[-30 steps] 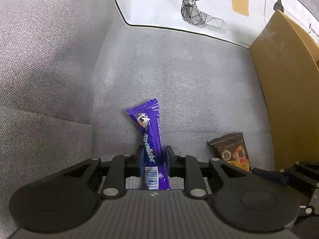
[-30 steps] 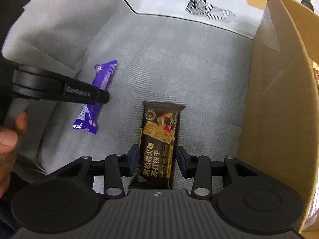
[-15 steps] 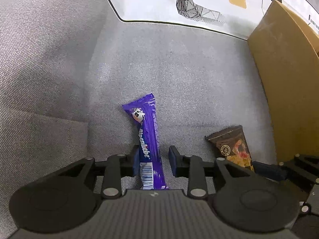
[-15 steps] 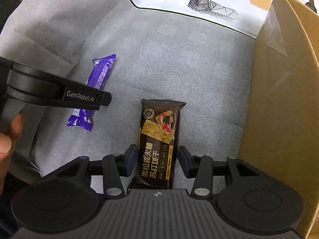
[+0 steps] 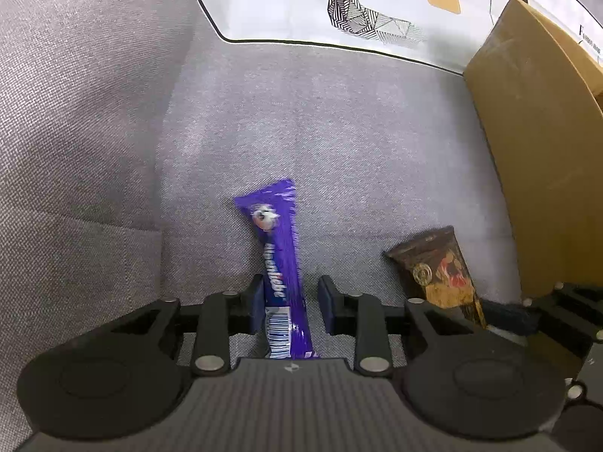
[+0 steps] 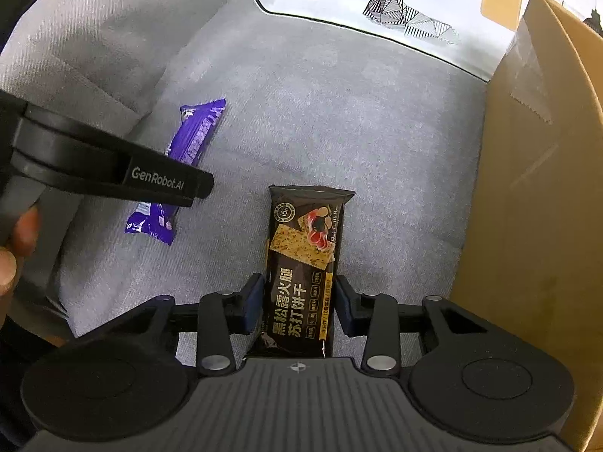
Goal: Organize snacks
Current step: 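Lift the biscuit packet and purple candy and carry them over the box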
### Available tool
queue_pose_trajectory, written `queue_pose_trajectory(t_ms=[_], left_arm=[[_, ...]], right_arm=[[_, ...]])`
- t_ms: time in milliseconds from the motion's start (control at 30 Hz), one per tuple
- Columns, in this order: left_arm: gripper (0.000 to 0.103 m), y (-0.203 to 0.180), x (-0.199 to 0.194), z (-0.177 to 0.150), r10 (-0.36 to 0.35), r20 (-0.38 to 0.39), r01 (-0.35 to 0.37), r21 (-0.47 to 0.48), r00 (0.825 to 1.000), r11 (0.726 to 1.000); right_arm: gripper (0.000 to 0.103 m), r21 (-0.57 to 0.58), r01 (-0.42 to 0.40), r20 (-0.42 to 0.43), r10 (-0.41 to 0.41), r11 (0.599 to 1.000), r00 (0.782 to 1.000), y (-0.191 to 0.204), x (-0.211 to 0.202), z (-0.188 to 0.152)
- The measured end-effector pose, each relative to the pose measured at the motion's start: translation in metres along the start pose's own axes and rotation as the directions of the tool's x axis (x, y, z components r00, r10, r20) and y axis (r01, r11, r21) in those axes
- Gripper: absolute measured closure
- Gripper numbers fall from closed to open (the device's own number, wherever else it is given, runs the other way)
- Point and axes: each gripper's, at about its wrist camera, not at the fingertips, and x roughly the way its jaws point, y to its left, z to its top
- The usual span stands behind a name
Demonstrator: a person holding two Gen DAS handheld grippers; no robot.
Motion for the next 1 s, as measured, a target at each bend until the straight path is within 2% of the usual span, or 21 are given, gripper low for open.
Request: queue_pose_trajectory(t_ms=[167,300,400,533,633,733,800,933,1000], left_arm=[[0.085,-0.001,-0.007,0.001,-0.007,0.041,0.008,-0.004,0.999,1.0],[0.085,0.004,-0.017,0.003,-0.018,0.088,0.021,-0.036,0.996,0.999],[0.085,0.006,-0.027,0.005,-0.019,0.139,0.027,-0.055,0.99,0.998],[0.085,0.008,-0.043,0.008,-0.009,0.226,0.028,-0.082,0.974,0.996],[0.085,0.006,-0.058,0.009,0.001,0.295,0.03,-0.099,0.956,0.995],[0.085,-0.001,-0.076,0.011,0.01,0.37,0.031,-0.104,0.929,0.994],[0.085,-0.009,-0.087,0.012,0.012,0.417,0.033,-0.1,0.909,0.994],[0.085,-0.028,-0.107,0.01,-0.001,0.507,0.049,-0.082,0.862,0.995],[0.085,-0.039,-0.115,0.01,-0.012,0.548,0.06,-0.069,0.837,0.996]], right_arm=[[0.062,0.047,-0.012,0.11,0.007,0.999,0.994,-0.007,-0.017,0.006],[0.062,0.101,-0.019,0.219,-0.003,0.995,0.976,-0.017,-0.035,0.009],[0.062,0.128,-0.015,0.302,-0.024,0.992,0.953,-0.022,-0.048,0.01],[0.062,0.146,-0.001,0.417,-0.06,0.989,0.907,-0.031,-0.069,0.01],[0.062,0.172,-0.027,0.505,-0.065,0.985,0.861,-0.039,-0.088,0.007],[0.062,0.183,-0.037,0.577,-0.077,0.982,0.813,-0.047,-0.106,0.002],[0.062,0.193,-0.05,0.621,-0.083,0.98,0.779,-0.053,-0.117,-0.003],[0.062,0.213,-0.042,0.676,-0.116,0.976,0.727,-0.067,-0.135,-0.014],[0.062,0.225,-0.038,0.693,-0.133,0.974,0.709,-0.074,-0.142,-0.018]])
